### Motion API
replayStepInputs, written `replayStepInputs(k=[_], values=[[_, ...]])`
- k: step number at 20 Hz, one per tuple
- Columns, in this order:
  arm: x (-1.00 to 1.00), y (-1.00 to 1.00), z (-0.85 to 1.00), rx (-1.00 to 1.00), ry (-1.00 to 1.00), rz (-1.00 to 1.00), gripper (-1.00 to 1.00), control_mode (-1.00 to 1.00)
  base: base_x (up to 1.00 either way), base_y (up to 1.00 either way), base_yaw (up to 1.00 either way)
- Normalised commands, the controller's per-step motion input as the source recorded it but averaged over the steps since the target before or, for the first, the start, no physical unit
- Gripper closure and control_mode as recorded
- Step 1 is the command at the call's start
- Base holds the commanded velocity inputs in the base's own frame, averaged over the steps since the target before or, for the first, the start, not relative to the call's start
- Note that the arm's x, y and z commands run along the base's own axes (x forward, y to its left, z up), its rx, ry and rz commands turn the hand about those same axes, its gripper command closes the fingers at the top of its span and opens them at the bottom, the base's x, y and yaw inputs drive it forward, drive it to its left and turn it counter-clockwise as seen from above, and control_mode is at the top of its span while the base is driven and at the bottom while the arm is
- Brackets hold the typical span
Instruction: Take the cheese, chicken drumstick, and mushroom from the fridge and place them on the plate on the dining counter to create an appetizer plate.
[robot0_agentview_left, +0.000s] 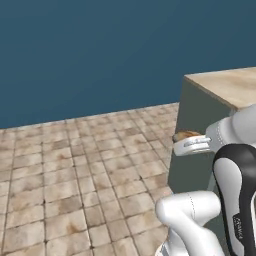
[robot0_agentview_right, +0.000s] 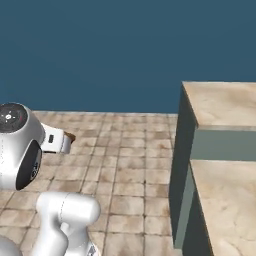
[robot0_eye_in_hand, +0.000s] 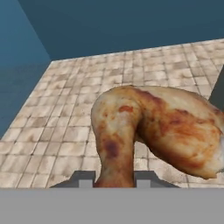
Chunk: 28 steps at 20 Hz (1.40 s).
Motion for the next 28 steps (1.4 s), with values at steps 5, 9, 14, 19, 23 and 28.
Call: replayStepInputs(k=[5,9,14,19,23,28], values=[[0.00,0.00,0.00,0.00,0.00,0.00,1.00,1.00,1.00,0.82,-0.15],[0.00,0.00,0.00,0.00,0.00,0.00,1.00,1.00,1.00,0.49,-0.36],[0.00,0.00,0.00,0.00,0.00,0.00,1.00,1.00,1.00,0.31,-0.45],[0.00,0.00,0.00,0.00,0.00,0.00,1.00,1.00,1.00,0.48,-0.46],[0.00,0.00,0.00,0.00,0.00,0.00,1.00,1.00,1.00,0.85,-0.43],[0.00,0.00,0.00,0.00,0.00,0.00,1.00,1.00,1.00,0.63,-0.49]])
